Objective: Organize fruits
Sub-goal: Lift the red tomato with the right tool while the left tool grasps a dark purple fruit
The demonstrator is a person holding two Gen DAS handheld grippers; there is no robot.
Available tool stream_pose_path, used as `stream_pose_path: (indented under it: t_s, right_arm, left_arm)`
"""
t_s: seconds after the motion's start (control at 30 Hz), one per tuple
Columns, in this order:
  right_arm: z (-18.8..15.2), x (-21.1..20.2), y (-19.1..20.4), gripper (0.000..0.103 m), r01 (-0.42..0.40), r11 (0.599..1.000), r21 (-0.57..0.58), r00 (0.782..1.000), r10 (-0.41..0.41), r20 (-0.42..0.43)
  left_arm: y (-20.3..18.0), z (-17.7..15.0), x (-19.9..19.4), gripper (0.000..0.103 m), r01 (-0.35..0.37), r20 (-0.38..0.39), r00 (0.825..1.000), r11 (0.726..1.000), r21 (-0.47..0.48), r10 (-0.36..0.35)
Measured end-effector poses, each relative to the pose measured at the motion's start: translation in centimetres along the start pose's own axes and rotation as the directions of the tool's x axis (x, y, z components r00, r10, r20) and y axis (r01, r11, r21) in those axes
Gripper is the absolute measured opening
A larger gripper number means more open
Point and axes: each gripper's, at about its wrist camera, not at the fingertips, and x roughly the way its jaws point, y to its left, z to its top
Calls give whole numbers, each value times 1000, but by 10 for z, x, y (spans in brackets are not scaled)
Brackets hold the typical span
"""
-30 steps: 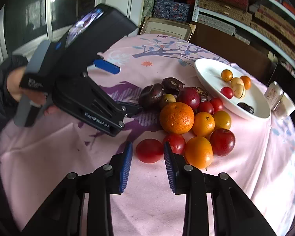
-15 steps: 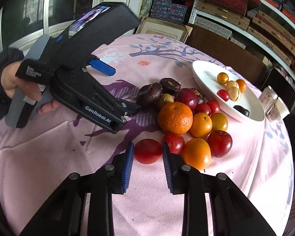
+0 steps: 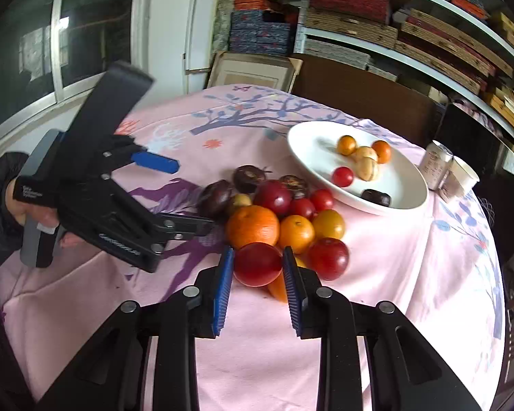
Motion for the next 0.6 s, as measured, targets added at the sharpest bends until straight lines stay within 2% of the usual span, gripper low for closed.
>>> stream_pose_path:
  t_s: [0.17, 0.27, 0.37, 0.4, 0.47, 0.53, 0.57, 0.6]
  right_arm:
    - [1, -1, -13, 29, 28, 999, 25, 1000, -28, 10]
    - [-1, -3, -15, 29, 34, 999, 32, 999, -34, 11]
    - [-2, -1, -16, 29, 27, 999, 33, 1000, -27, 3]
    - [-3, -1, -16, 29, 27, 999, 29, 1000, -27, 1]
    - [-3, 1, -16, 29, 25, 999, 27, 1000, -25, -4]
    - [-3, 1, -15, 29, 27, 999, 29, 1000, -27, -5]
    - [-3, 1, -15, 29, 29, 999, 29, 1000, -29, -7]
    - [-3, 2, -15, 29, 31, 999, 30, 1000, -31, -8]
  left_arm:
    - [16, 3, 12, 99, -40, -24, 999, 999, -35, 39]
    - [27, 4, 15, 99, -1, -29, 1000, 997, -80, -1]
    - [31, 6, 25, 99, 66, -54, 996, 992, -109, -73]
    - [28, 6, 26, 98, 54, -52, 997, 994, -98, -60]
    - [20, 8, 27, 97, 86, -54, 995, 995, -56, -89]
    - [11, 9, 26, 80, 83, -53, 995, 996, -20, -84]
    - [7, 9, 26, 63, 67, -50, 997, 998, -3, -67]
    - [5, 9, 25, 51, 61, -48, 997, 998, 6, -60]
